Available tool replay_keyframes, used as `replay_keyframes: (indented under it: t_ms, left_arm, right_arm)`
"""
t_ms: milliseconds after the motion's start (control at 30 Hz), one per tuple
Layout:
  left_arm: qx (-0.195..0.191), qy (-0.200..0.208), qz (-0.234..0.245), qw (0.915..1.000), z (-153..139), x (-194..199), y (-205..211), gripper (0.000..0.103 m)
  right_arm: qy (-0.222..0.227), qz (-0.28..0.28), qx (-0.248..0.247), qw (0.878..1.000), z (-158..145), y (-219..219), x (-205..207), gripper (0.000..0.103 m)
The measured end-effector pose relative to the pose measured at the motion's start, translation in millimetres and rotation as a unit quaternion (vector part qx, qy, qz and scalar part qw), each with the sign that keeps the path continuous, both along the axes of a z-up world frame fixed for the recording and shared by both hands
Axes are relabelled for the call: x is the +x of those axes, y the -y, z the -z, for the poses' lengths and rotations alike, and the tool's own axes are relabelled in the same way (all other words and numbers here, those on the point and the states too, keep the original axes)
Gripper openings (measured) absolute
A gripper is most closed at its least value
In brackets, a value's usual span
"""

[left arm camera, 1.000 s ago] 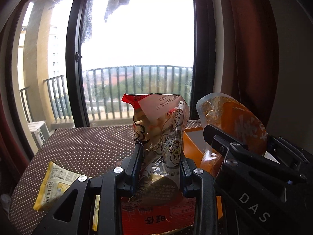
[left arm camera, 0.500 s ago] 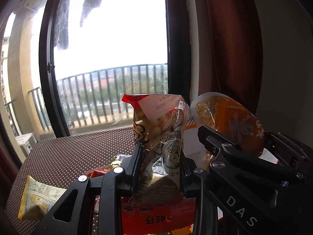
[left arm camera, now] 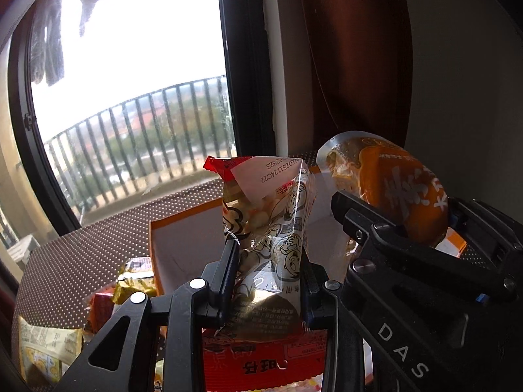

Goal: Organize snacks
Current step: 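Carry both packets into the shoebox and open both tools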

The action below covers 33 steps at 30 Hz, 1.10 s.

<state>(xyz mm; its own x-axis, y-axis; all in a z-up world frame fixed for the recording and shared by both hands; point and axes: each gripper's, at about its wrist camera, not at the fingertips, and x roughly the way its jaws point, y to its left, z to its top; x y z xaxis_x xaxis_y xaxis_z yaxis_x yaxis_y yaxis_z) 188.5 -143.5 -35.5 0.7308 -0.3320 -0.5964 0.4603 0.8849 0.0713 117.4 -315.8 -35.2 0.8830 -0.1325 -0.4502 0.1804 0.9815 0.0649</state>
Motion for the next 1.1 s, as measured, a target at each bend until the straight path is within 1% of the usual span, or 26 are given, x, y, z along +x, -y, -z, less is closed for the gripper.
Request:
replay_keyframes:
  t_ms: [200,233,267,333,400,433,500,533,600,700,733,800,900,967,1100]
  left_arm:
    - [0.013,-0.062,0.005,0.998,22.2,25.9,15.8,0.032]
    - [0.025,-0.068,0.006,0.9973,24.3,29.5,18.0,0.032]
    - [0.032,-0.061,0.004,0.9976,23.1,31.4,19.5,0.035]
    - [0.037,-0.044,-0.004,0.9983,21.1,33.0,20.0,0.041]
    - [0.053,-0.04,-0.009,0.9977,22.5,36.3,24.1,0.052]
    - [0.056,-0.04,-0.011,0.9975,22.8,38.6,21.7,0.055]
    - [0.052,-0.051,-0.003,0.9973,25.0,44.8,18.1,0.075]
    - [0.049,-0.052,0.001,0.9974,23.9,47.4,15.7,0.077]
    - [0.047,-0.05,0.002,0.9977,25.1,48.1,15.4,0.085]
    - [0.044,-0.054,0.015,0.9974,24.7,46.8,17.4,0.09]
    - [0.043,-0.052,0.015,0.9976,24.6,37.8,23.6,0.091]
    - [0.04,-0.046,0.013,0.998,23.3,35.8,21.0,0.093]
    - [0.034,-0.039,0.014,0.9986,21.7,32.0,17.7,0.093]
    - [0.028,-0.035,0.012,0.9989,19.7,29.6,11.5,0.093]
    - [0.015,-0.028,0.011,0.9994,13.7,9.1,2.4,0.093]
  right_arm:
    - [-0.025,0.016,0.001,1.0,15.2,20.6,12.4,0.054]
    - [-0.03,0.018,0.002,0.999,17.1,23.5,15.0,0.054]
    - [-0.032,0.016,0.009,0.999,19.5,27.1,16.4,0.054]
    - [-0.038,0.017,0.023,0.999,22.4,32.6,20.5,0.054]
    - [-0.041,0.022,0.021,0.999,25.3,36.8,20.3,0.054]
    - [-0.044,0.024,0.023,0.998,26.4,38.6,21.3,0.054]
    - [-0.05,0.025,0.034,0.998,29.6,43.0,24.3,0.056]
    - [-0.053,0.022,0.048,0.997,30.9,45.1,26.8,0.057]
    - [-0.054,0.018,0.066,0.996,33.0,46.5,28.8,0.064]
    - [-0.054,0.005,0.066,0.996,32.2,41.6,30.6,0.068]
    - [-0.058,0.001,0.067,0.996,31.5,39.1,31.6,0.069]
    - [-0.054,-0.001,0.061,0.997,28.7,34.7,30.1,0.08]
    - [-0.043,0.004,0.043,0.998,24.6,26.6,24.1,0.089]
    - [-0.042,0.002,0.037,0.998,21.7,22.0,19.4,0.09]
    - [-0.042,0.0,0.028,0.999,16.8,9.1,13.3,0.093]
